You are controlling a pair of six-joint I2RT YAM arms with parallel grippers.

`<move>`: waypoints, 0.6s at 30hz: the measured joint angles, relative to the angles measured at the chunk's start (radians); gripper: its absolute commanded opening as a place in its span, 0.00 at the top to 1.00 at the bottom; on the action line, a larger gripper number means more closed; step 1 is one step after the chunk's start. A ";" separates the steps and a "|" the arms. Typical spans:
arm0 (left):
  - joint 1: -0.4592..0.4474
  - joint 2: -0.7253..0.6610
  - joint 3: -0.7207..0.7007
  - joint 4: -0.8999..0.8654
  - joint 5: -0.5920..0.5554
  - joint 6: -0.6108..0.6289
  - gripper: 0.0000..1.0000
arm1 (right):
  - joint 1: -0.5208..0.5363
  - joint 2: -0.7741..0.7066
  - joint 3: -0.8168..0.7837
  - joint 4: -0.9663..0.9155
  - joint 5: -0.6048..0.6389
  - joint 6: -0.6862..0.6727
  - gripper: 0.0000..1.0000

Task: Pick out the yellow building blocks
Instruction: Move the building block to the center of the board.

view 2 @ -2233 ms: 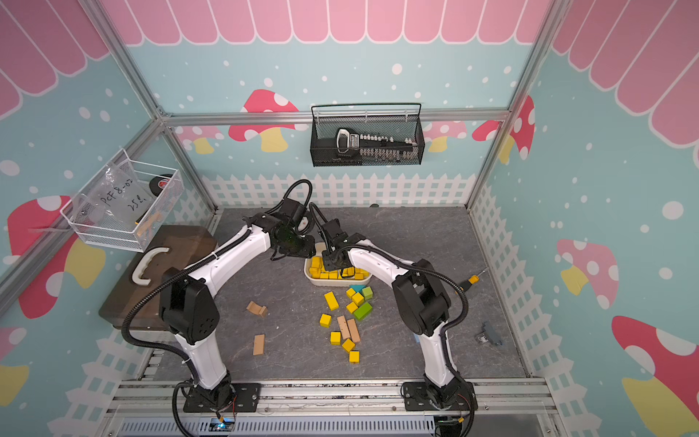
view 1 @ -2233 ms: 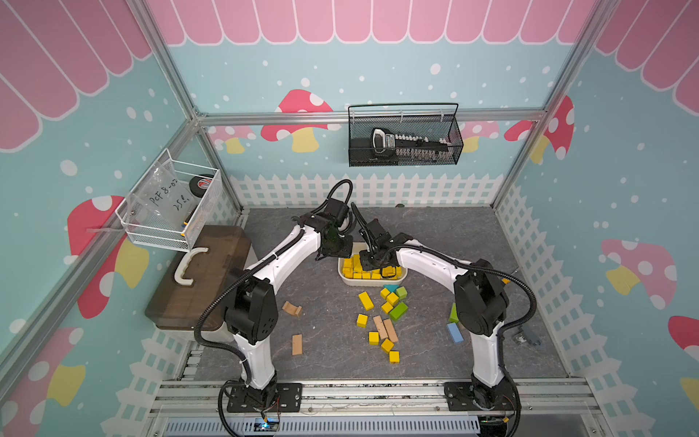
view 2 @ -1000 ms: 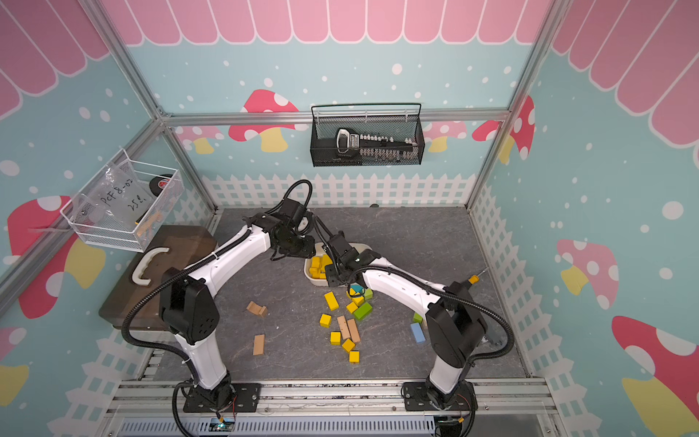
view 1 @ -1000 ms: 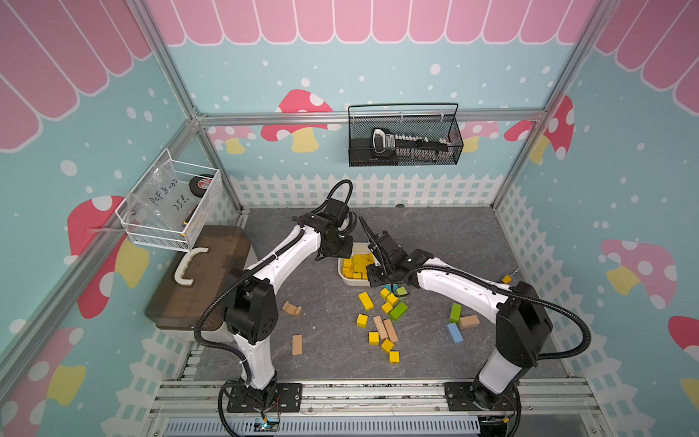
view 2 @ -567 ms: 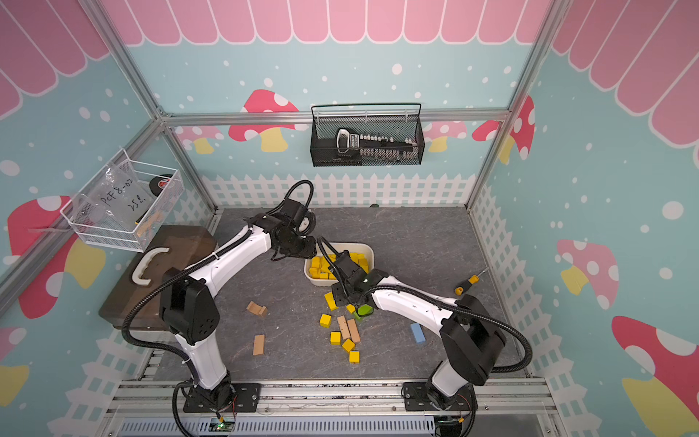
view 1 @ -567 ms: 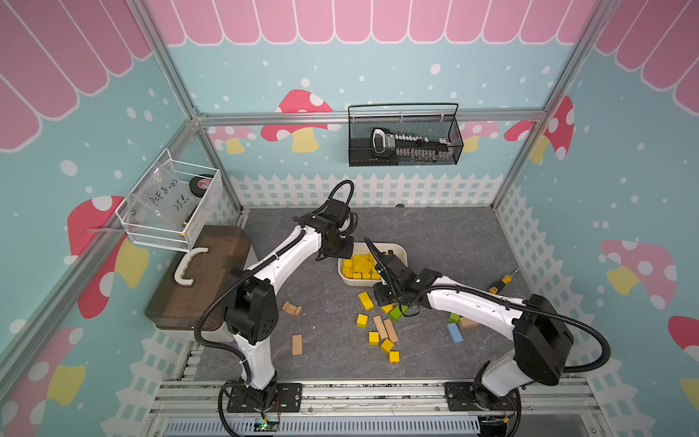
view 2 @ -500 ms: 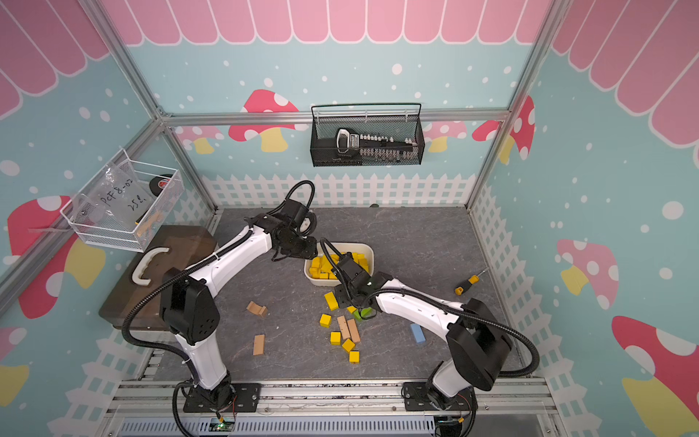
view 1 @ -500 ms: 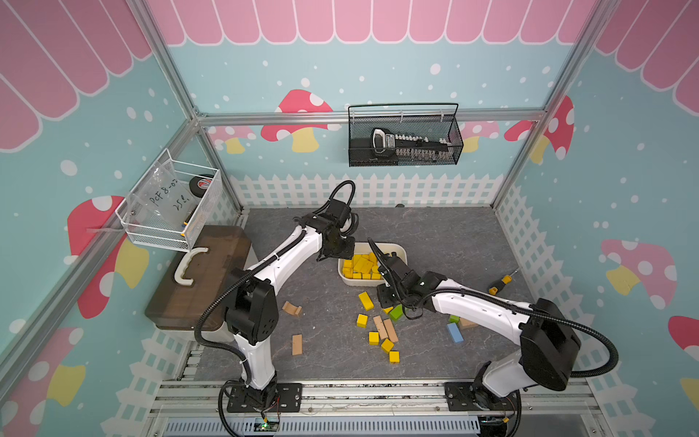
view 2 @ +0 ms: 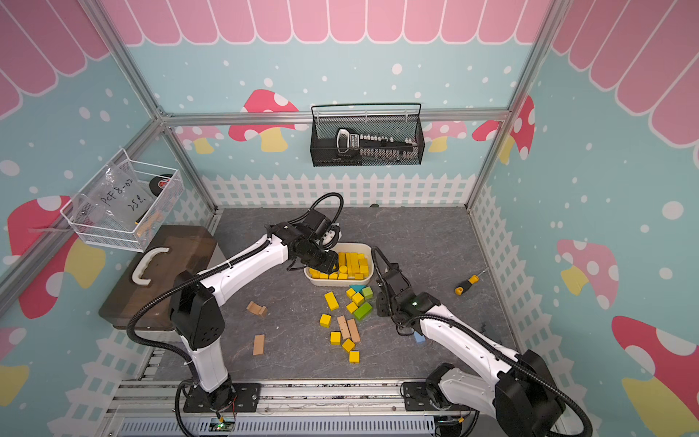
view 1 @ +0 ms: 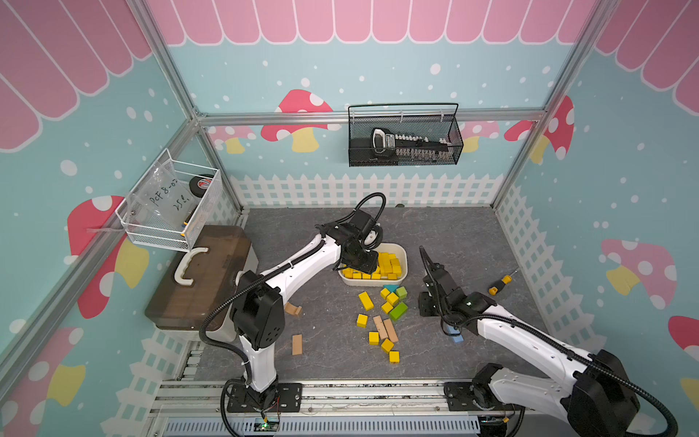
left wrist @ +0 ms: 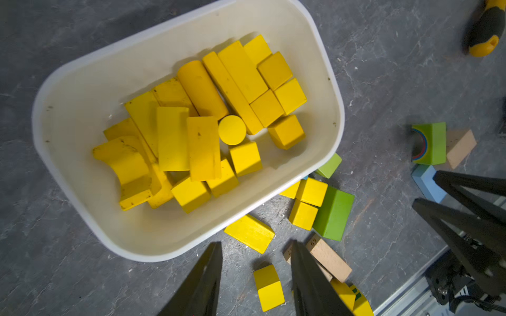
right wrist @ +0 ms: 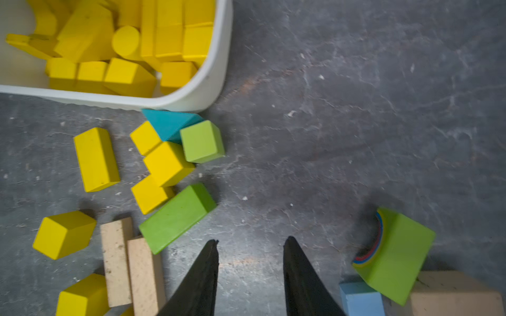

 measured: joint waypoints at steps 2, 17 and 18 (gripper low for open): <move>-0.028 0.011 0.003 -0.004 0.000 0.005 0.55 | -0.016 -0.022 -0.023 0.004 -0.002 0.017 0.60; -0.187 -0.052 -0.091 0.026 -0.072 -0.023 0.54 | -0.020 0.007 -0.027 0.046 -0.020 0.047 0.57; -0.186 -0.064 -0.113 0.032 -0.072 -0.034 0.54 | -0.020 0.003 -0.027 0.047 -0.020 0.047 0.57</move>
